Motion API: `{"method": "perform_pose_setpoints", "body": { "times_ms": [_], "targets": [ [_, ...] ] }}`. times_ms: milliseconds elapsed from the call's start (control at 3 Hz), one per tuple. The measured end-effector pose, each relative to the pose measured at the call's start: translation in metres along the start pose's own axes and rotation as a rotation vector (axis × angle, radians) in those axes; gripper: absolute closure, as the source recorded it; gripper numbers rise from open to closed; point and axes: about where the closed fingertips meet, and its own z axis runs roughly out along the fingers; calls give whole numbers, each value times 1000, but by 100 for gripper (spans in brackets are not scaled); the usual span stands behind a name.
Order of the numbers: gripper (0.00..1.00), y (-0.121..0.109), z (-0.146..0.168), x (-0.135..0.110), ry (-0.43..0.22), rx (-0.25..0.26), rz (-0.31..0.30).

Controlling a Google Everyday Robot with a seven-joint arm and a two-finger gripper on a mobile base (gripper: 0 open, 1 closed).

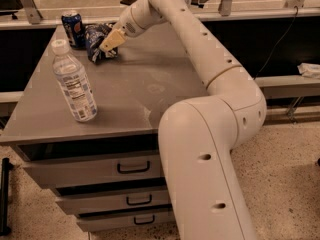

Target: Move blue chip bag near pepsi can

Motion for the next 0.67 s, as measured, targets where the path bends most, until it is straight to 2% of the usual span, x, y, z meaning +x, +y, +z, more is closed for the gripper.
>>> {"method": "perform_pose_setpoints", "body": {
  "times_ms": [333,667],
  "targets": [
    [0,1,2,0,2,-4,0],
    [0,-8,-10,5,-5,27,14]
  ]
}}
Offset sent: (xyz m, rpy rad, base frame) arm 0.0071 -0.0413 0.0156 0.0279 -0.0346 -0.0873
